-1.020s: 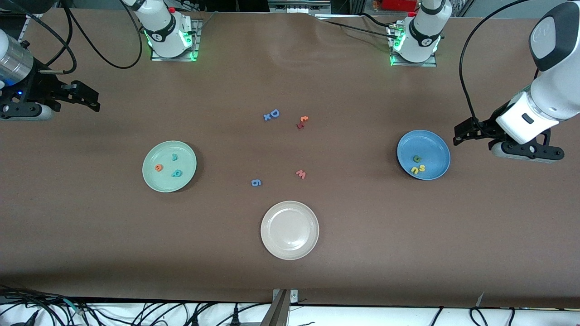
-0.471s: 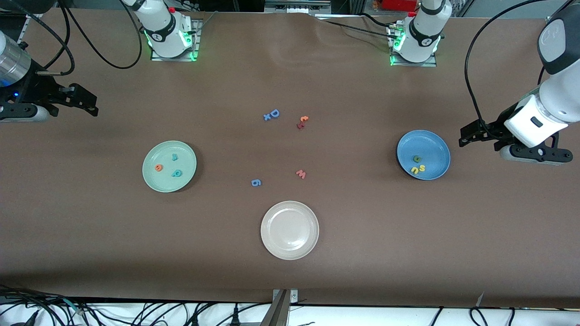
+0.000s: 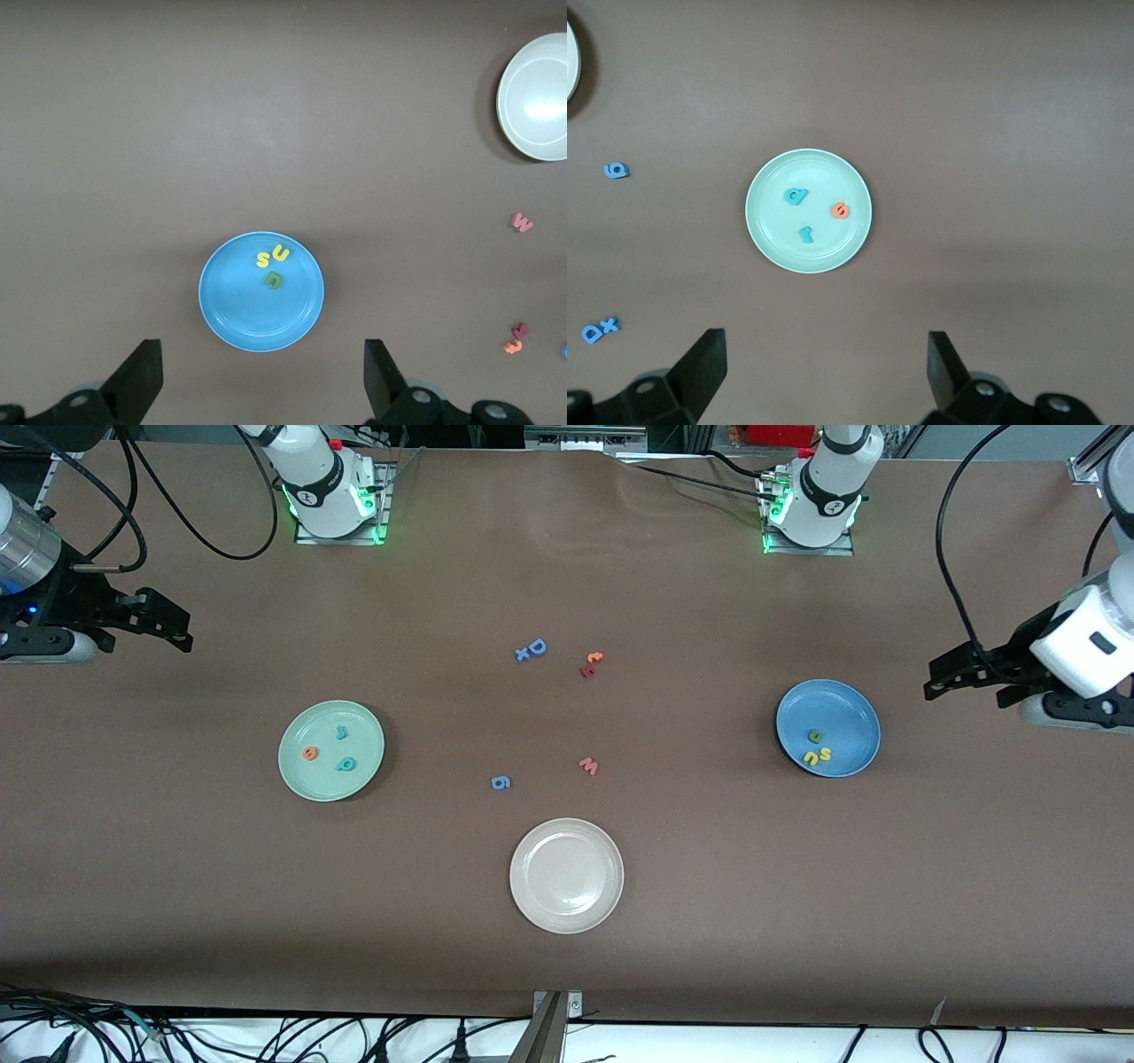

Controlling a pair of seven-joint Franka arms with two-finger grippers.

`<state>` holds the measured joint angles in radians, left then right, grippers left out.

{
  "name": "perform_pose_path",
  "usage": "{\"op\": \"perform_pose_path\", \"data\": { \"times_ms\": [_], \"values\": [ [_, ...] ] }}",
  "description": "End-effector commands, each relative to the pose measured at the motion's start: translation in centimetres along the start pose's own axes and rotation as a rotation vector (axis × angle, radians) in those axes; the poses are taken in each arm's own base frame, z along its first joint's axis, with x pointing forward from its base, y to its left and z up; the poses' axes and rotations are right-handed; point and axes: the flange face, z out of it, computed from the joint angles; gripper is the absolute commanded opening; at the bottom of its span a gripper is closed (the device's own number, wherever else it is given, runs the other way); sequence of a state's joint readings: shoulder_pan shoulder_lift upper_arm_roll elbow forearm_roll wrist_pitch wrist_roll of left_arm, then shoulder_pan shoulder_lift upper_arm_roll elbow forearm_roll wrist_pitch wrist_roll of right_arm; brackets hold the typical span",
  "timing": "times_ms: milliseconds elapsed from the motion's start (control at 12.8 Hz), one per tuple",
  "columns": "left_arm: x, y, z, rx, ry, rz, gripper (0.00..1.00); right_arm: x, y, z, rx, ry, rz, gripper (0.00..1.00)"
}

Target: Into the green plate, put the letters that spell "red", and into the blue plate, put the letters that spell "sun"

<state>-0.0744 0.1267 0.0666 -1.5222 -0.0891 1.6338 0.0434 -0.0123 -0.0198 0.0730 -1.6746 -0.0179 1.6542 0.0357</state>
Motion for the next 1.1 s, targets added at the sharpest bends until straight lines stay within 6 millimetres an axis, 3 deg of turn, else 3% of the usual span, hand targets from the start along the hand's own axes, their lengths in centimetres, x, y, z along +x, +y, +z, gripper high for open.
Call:
{"op": "perform_pose_path", "data": {
  "times_ms": [0,1020],
  "values": [
    [0.4,-0.2,-0.7,0.026,-0.011,-0.008,1.0,-0.5,0.0,-0.2,0.008,-0.004,-0.013,1.0],
    [0.0,0.0,-2.8,0.027,0.031,0.0,1.0,-0.3,0.0,-0.1,0.006,-0.003,-0.013,1.0]
  ]
}}
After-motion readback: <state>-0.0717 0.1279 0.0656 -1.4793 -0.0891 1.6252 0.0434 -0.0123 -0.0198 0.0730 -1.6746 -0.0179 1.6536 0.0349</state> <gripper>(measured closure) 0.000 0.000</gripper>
